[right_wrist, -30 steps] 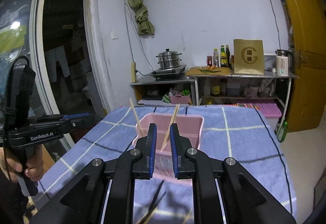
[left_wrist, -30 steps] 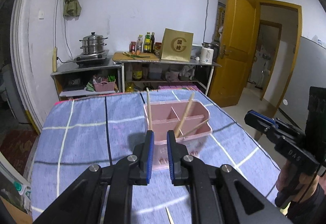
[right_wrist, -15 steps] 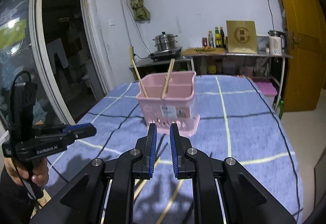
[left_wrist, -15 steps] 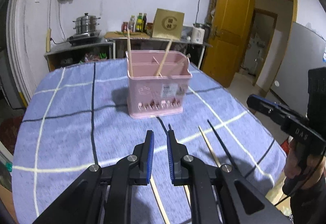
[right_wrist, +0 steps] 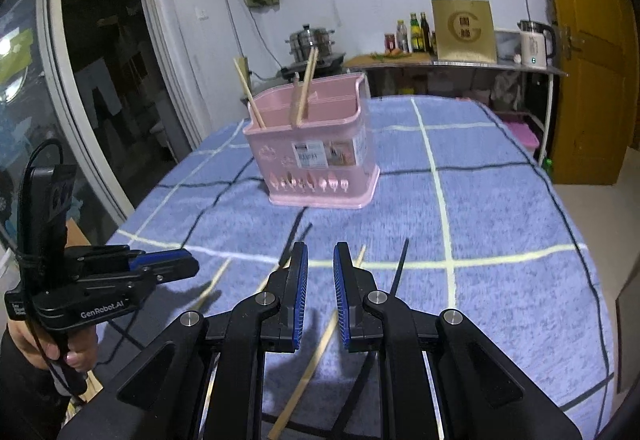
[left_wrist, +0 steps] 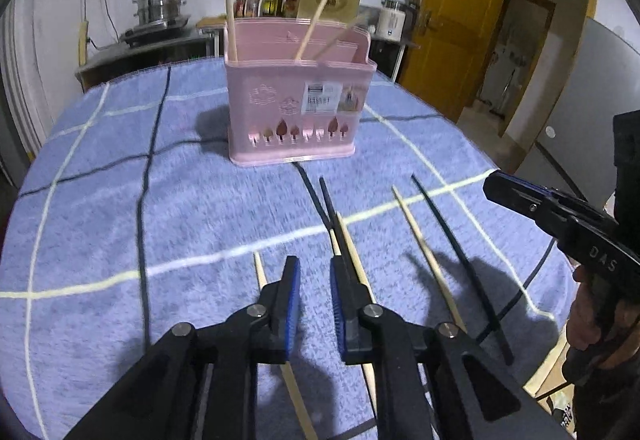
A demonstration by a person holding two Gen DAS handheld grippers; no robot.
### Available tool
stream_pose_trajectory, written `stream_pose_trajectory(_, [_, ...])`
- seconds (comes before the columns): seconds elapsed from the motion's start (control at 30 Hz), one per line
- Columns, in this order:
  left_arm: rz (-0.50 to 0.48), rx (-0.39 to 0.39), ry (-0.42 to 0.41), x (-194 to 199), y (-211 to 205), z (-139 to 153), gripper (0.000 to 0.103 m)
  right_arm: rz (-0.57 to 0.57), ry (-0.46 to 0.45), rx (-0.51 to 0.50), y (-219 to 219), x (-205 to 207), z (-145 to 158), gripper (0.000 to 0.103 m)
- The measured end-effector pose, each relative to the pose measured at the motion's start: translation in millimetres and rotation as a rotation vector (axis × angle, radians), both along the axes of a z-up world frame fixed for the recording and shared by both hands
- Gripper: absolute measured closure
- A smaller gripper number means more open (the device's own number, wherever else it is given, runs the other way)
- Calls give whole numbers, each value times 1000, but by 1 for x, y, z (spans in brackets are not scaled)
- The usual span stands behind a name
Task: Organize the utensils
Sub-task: 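Move both open tools back toward the remaining chopsticks, then lower the left tool onto a light chopstick and close it while the right tool grasps another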
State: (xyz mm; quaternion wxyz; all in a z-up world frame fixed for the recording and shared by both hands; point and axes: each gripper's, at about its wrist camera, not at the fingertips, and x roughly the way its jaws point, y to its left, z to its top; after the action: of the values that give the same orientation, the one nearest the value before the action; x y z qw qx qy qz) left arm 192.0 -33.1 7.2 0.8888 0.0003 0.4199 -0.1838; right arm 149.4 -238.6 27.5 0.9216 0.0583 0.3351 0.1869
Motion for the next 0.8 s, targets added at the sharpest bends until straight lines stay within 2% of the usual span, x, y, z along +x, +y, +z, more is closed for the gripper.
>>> stream_pose_trajectory(0.2, [22,27,78,26,-11,-22,82,7,53,-13,3,8,-17,86])
stream_pose_trajectory(0.37, [60,39,119,54,-19,-28,82,15,70,-13,5,13,-24,86])
stream_pose_trajectory(0.57, [70,101,124,80,-37,-38,81,10,85,-10,2,17,-28,86])
stream_pose_trajectory(0.63, [66,120,115,83,-42,-37,76,5,94,-14,1,20,-30,86])
stream_pose_trajectory(0.73, [46,108,115,82,-47,-37,69,0,112,-19,0,24,-34,86])
stream_pose_trajectory(0.8, [32,113,109,81,-51,-37,68,-4,120,-16,-1,25,-37,86])
